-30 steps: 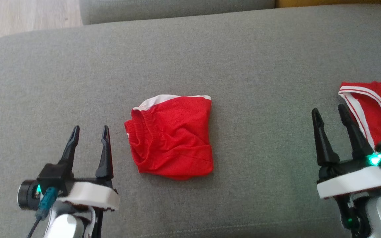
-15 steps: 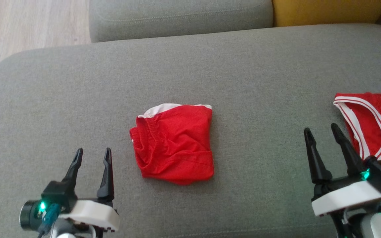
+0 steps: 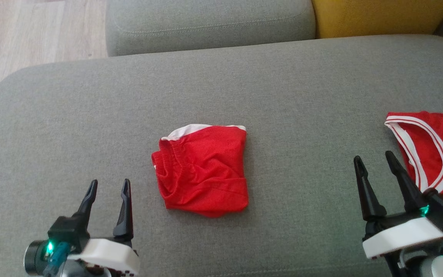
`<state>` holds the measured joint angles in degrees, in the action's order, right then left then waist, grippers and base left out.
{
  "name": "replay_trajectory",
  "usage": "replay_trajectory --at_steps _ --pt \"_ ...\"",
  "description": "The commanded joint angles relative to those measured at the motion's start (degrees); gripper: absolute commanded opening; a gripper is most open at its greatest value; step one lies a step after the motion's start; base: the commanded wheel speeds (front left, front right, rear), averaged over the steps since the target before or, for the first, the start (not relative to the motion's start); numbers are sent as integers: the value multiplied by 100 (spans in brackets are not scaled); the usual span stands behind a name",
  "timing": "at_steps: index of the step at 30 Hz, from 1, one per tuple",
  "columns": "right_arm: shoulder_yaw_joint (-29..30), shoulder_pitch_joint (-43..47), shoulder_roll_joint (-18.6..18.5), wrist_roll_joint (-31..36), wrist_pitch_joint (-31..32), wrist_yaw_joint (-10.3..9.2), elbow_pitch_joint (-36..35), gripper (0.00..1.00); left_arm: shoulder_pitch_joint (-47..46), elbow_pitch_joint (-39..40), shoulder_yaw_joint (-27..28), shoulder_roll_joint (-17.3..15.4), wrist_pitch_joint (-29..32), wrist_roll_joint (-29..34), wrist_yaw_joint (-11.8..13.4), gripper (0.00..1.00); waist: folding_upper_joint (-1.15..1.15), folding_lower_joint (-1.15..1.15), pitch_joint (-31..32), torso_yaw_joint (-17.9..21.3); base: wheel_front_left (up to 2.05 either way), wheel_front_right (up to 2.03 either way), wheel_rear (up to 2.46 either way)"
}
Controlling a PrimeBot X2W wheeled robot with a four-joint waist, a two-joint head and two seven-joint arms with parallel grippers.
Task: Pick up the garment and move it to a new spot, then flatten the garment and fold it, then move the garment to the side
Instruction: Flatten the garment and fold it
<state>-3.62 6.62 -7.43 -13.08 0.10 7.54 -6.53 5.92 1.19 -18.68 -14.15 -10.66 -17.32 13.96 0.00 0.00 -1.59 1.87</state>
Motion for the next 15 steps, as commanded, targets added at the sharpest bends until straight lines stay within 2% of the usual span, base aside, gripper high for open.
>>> replay_trajectory --at_steps 1,15 --pt "-90 -133 -22 28 37 -5 -231 100 -193 202 193 -102 -4 -15 44 100 0 0 -1 -3 0 0 0" --pt "-72 -112 9 30 74 -5 -218 100 -218 196 184 -108 -41 -67 83 100 0 0 14 -22 0 0 0"
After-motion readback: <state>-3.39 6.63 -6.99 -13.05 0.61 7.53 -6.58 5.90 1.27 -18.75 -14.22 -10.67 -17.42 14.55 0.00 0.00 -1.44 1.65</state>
